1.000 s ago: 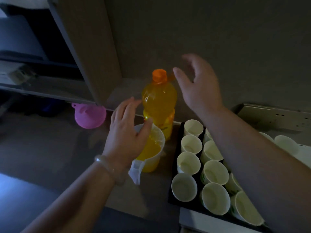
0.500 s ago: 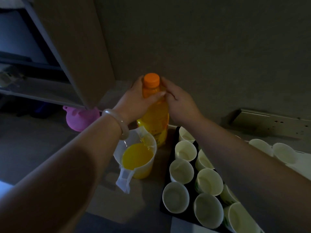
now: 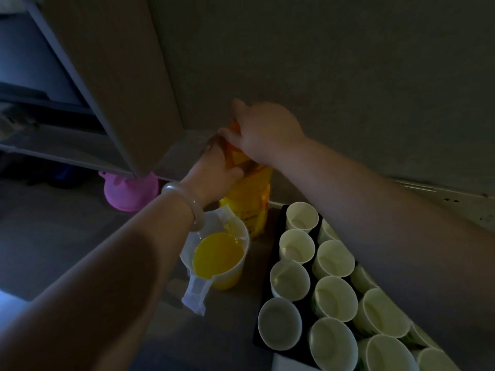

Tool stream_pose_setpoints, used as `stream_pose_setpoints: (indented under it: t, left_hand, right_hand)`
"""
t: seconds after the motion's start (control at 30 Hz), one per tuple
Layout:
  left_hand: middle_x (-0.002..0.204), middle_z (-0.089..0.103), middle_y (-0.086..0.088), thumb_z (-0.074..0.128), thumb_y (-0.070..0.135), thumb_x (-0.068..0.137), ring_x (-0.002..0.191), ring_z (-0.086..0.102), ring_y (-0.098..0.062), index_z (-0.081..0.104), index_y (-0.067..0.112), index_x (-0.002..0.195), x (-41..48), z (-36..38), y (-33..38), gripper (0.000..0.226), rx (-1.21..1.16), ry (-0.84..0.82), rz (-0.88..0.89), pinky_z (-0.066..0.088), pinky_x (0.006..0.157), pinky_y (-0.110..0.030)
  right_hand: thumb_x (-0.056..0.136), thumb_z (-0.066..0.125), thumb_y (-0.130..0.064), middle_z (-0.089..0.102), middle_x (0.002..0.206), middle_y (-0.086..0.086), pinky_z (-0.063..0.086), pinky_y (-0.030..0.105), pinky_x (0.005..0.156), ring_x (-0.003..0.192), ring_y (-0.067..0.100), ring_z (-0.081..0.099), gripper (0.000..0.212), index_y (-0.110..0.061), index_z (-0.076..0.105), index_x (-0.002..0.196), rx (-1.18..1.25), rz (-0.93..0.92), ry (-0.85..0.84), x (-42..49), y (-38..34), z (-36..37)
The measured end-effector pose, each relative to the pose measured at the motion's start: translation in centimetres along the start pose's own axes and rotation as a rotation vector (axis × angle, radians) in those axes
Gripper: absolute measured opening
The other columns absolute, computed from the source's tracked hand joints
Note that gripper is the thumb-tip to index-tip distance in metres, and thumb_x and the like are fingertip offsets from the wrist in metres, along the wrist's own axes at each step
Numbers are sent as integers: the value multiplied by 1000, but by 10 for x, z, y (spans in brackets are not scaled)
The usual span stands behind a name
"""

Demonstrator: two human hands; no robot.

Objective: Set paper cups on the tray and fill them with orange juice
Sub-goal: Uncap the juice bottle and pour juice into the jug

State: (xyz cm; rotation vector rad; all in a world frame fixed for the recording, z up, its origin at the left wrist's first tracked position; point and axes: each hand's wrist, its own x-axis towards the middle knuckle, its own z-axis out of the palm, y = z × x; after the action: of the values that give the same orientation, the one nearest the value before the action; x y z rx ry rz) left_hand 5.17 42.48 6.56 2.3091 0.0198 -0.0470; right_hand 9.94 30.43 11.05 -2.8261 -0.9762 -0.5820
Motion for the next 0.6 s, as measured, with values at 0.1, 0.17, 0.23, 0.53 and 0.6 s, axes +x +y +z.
stream_pose_setpoints:
  t: [0.1,0.17,0.23,0.53,0.6]
  left_hand:
    - [125,42,0,64,29,86,112,47,-15,22,10,145,1,0,-2,75,41,4,0,41,87,-27]
    - [131,46,-5,67,32,83,118,49,-20,30,12,141,2,0,-3,71,15,19,19,44,96,-35]
    - [130,50,-5,68,40,81,117,51,-19,38,15,137,1,-2,-2,68,7,7,20,45,100,-38]
    - [119,55,-5,65,32,87,105,57,-17,41,13,133,5,-3,-5,55,16,-50,8,44,80,-23]
    - [114,53,-3,65,25,87,95,56,-11,36,13,135,3,-5,-5,57,-5,-38,32,43,72,-16]
  right_hand:
    - [100,35,-49,62,109,17,30,33,68,102,36,56,52,-9,44,131,-56,-126,-9,3,9,0]
    - [100,34,-49,62,109,20,33,37,71,102,39,56,52,-7,46,128,-69,-205,-26,6,14,-2]
    - [99,34,-49,61,109,23,38,41,77,103,41,55,54,-5,48,126,-41,-300,-59,8,19,-4]
    - [98,36,-54,59,119,20,31,34,68,109,39,56,58,-12,36,137,-105,-208,-164,11,18,-13]
    - [99,38,-49,57,122,20,30,32,70,111,38,54,52,-12,38,135,-37,-191,-186,10,15,-9]
